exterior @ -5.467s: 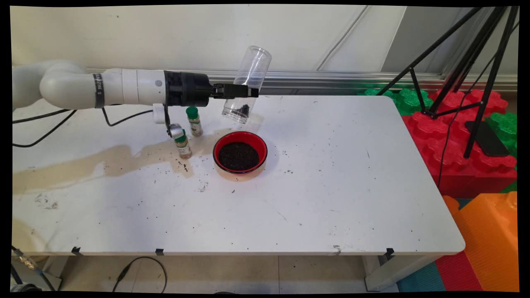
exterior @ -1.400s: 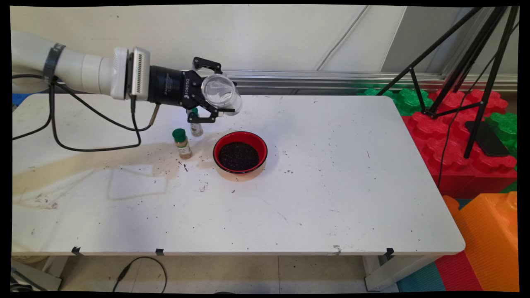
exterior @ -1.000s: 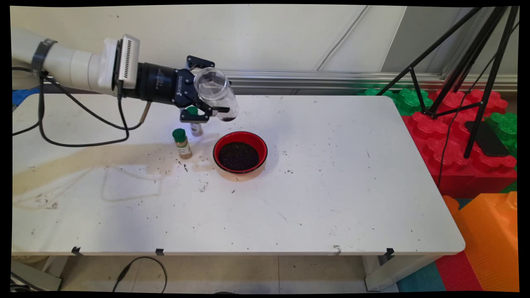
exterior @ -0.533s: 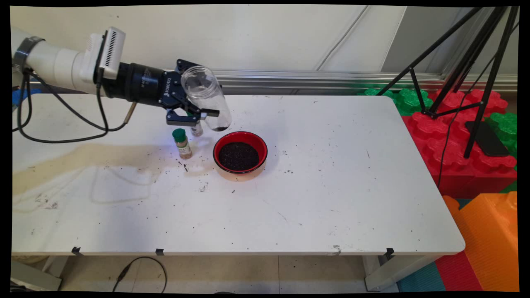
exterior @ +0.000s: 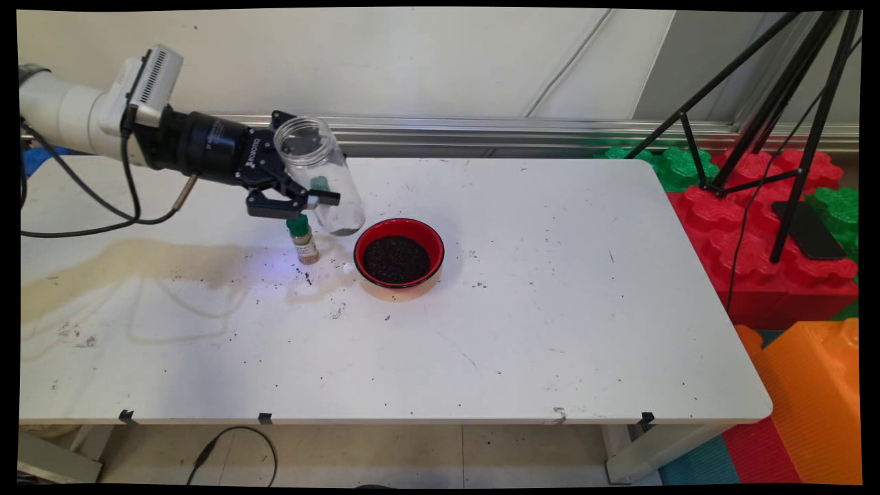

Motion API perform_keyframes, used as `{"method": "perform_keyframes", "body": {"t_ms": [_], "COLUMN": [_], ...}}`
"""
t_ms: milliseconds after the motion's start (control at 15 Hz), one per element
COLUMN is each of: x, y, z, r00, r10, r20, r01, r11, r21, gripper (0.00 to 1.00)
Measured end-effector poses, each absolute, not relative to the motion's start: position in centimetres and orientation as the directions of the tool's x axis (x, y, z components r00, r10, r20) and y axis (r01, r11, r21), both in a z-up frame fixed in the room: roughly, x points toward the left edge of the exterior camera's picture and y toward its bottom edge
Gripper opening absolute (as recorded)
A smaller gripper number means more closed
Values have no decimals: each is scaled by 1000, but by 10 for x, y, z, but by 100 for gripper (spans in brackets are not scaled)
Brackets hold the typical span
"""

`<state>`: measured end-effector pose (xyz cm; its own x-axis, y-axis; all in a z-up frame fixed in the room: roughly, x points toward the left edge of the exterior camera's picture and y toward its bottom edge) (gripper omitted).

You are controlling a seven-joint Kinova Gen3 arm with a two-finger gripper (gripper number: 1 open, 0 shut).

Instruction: Place the picked object on the table

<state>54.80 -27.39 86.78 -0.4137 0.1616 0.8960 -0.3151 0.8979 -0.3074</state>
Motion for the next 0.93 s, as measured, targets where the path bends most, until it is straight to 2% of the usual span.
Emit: {"method": "perform_keyframes", "body": {"t_ms": [933], "x": [580], "y": [-239], "z": [833], "r00": [-415], "r10": [20], "r20": [910], "r01": [-321], "r11": [932], "r21": [-167], "gripper": [0]}}
